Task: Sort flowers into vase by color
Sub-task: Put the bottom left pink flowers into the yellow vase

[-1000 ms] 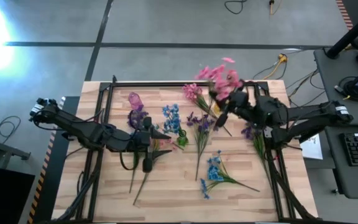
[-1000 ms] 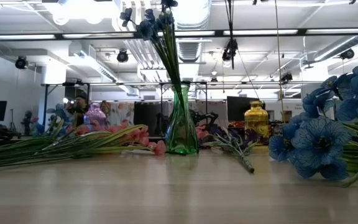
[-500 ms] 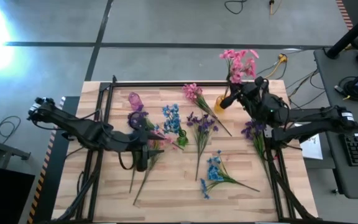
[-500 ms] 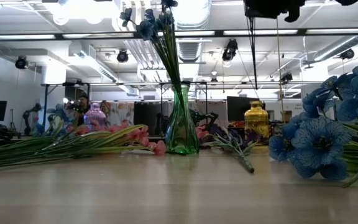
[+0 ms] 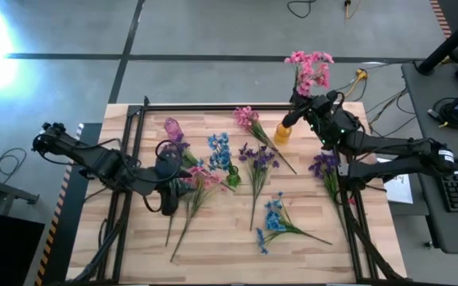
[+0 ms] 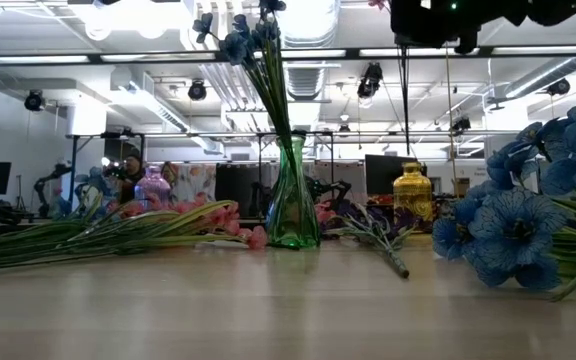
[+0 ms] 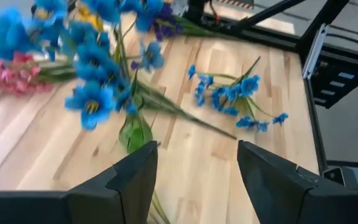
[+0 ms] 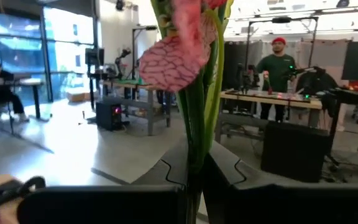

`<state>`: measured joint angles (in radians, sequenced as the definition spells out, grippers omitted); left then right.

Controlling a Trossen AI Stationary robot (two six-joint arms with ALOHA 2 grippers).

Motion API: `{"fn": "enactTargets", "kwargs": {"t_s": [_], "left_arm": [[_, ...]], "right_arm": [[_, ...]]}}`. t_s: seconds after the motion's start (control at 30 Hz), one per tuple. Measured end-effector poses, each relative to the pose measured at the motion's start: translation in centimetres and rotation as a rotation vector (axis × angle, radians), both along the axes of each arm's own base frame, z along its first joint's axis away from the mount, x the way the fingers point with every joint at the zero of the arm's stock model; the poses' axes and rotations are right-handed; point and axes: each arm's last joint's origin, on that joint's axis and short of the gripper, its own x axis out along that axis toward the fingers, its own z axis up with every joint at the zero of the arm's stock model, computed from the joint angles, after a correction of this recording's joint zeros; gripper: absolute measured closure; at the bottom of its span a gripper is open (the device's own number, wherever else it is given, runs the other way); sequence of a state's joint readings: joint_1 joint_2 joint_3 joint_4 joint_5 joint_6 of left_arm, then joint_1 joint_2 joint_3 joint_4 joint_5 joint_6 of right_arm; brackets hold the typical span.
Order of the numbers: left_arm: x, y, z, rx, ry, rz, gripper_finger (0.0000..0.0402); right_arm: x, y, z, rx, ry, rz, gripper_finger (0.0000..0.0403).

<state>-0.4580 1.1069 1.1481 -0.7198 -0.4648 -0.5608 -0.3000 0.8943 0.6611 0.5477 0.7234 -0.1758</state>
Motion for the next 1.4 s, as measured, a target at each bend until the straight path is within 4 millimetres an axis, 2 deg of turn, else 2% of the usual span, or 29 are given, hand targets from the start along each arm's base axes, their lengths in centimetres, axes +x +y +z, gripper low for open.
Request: {"fn": "enactTargets", "kwargs": {"t_s": [0.23, 0.4, 0.83, 1.4], "left_arm": [[-0.6, -0.5, -0.6, -0.042, 0.056, 0.024, 0.0192], [-0.8, -0.5, -0.7, -0.044, 0.068, 0.037, 0.0192], [-0.8, -0.3, -0.8, -0.002, 0.069, 0.076, 0.0192], [-0.9, -0.3, -0.9, 0.011, 0.068, 0.088, 0.0192]], "right_arm": [[-0.7, 0.0, -1.5, -0.051, -0.065, 0.007, 0.0385], [-0.8, 0.0, -2.7, -0.041, -0.039, -0.003, 0.0385], [-0.9, 0.0, -3.5, -0.025, -0.028, -0.001, 0.0383], [-1.0, 0.0, -4.5, 0.027, -0.011, -0.026, 0.0299]]}}
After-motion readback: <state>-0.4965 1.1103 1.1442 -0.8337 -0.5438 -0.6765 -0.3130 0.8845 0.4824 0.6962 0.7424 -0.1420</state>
